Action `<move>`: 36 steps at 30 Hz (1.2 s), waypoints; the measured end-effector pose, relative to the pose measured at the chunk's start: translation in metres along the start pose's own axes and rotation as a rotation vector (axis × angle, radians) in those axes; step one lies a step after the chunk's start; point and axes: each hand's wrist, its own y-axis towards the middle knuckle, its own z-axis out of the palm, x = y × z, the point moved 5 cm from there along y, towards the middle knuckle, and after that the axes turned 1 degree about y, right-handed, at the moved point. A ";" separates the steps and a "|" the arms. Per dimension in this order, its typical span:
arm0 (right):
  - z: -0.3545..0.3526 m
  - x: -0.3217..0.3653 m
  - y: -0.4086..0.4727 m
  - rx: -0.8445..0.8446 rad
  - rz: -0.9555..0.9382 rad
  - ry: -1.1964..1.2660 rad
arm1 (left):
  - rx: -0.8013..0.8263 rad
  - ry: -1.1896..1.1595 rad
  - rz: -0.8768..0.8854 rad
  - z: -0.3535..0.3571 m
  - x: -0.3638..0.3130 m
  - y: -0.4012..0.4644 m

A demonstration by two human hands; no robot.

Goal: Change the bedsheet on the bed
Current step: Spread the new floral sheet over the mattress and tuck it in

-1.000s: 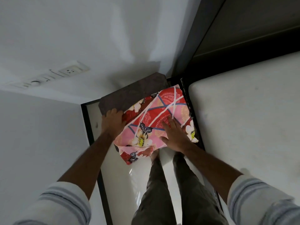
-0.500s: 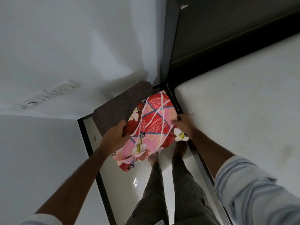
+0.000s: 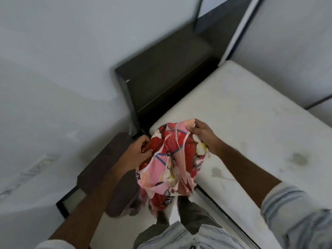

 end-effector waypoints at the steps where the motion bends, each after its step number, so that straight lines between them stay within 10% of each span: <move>1: -0.019 0.018 -0.012 -0.034 -0.024 0.021 | 0.035 0.017 0.039 0.000 -0.019 0.009; 7: -0.129 0.122 -0.081 -0.319 -0.254 0.176 | 0.231 0.459 0.326 0.010 -0.145 0.069; 12: -0.208 0.167 -0.125 -0.546 -0.406 0.394 | 0.315 -0.010 0.535 0.039 -0.311 0.060; 18: -0.307 0.223 -0.179 -0.526 -0.561 0.569 | 0.189 0.094 0.700 0.154 -0.454 0.081; 22: -0.376 0.245 -0.220 -0.465 -0.517 0.466 | -0.093 0.006 0.626 0.182 -0.511 0.109; 36: -0.438 0.201 -0.220 -0.271 -0.411 -0.003 | 0.062 -0.558 0.424 0.243 -0.596 0.162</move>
